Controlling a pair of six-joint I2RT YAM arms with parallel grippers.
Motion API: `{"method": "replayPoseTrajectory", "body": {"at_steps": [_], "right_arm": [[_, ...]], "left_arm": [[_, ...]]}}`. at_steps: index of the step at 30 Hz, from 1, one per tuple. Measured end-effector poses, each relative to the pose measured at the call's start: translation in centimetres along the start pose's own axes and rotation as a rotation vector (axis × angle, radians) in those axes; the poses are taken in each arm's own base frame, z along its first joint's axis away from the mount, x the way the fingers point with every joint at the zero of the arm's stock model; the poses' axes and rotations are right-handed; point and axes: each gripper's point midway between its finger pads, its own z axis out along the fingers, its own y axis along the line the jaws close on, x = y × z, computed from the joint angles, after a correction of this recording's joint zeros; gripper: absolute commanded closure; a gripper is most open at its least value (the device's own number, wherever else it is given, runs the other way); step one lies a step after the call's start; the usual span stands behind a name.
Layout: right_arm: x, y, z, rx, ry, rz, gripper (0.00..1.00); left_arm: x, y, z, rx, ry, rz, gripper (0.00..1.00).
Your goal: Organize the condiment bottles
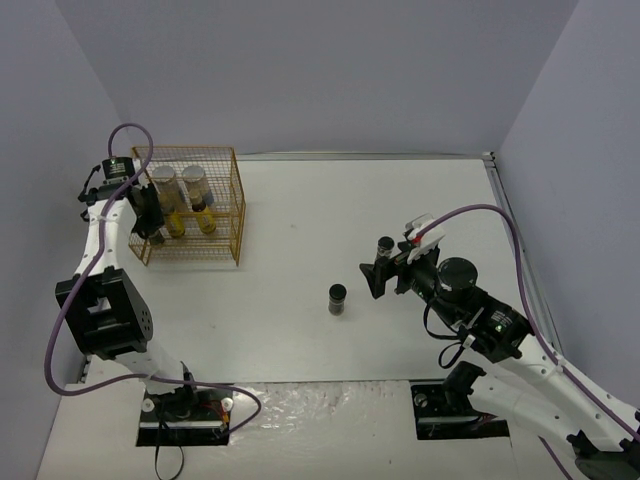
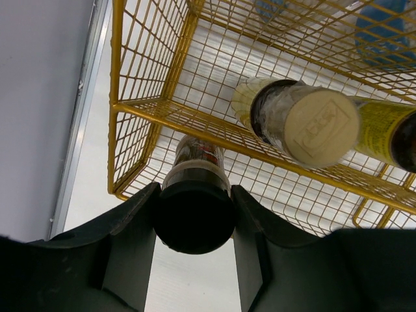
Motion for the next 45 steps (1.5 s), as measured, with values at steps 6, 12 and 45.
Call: {"method": "replayPoseTrajectory", "body": {"at_steps": [6, 12, 45], "right_arm": [[0.0, 0.0, 0.0, 0.0, 0.0, 0.0, 0.0], [0.2, 0.0, 0.2, 0.001, 0.007, -0.002, 0.0], [-3.3, -1.1, -3.3, 0.027, -0.139, 0.023, 0.0]], "left_arm": [[1.0, 0.2, 1.6, -0.019, 0.032, -0.001, 0.64], [1.8, 0.4, 2.3, -0.03, 0.053, -0.003, 0.44], [13.2, -29.7, -17.6, 0.675, -0.098, 0.595, 0.03]]}}
